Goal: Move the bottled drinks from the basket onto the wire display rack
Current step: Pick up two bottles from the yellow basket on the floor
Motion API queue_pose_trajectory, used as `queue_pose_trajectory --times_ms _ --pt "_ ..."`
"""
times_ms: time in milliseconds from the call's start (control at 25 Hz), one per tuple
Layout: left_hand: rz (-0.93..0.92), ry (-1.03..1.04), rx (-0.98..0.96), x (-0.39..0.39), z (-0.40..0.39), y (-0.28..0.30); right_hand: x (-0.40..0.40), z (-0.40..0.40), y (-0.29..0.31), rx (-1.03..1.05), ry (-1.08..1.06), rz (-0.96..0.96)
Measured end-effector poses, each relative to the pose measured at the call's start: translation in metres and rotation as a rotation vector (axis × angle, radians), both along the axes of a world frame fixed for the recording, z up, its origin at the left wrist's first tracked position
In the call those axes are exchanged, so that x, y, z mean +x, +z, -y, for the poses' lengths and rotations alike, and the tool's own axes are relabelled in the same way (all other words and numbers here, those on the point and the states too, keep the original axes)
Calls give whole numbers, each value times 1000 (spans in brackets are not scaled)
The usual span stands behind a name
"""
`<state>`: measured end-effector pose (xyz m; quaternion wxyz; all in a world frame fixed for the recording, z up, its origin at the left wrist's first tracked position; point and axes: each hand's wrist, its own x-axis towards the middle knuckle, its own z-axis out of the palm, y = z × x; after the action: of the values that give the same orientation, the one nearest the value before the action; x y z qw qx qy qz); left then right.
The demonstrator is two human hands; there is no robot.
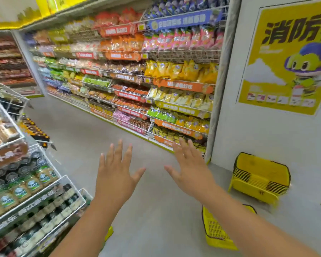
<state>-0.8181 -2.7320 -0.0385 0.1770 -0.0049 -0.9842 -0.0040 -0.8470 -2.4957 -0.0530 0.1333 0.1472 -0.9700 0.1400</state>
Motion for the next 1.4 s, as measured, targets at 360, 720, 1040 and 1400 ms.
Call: queue_pose_trajectory --times_ms 360,720,1040,1400 --pt "10 -281 38 -62 -295 -43 0 -291 -25 -5 -136 -10" --pt "121 -390 74 -127 -454 -110 -63 -444 -100 38 -320 72" --pt "262 -459 131 -245 -531 -222 -154 -506 -206 64 -345 239" --pt "462 -380 151 -292 -591 -411 -225 -567 -401 -24 -214 458"
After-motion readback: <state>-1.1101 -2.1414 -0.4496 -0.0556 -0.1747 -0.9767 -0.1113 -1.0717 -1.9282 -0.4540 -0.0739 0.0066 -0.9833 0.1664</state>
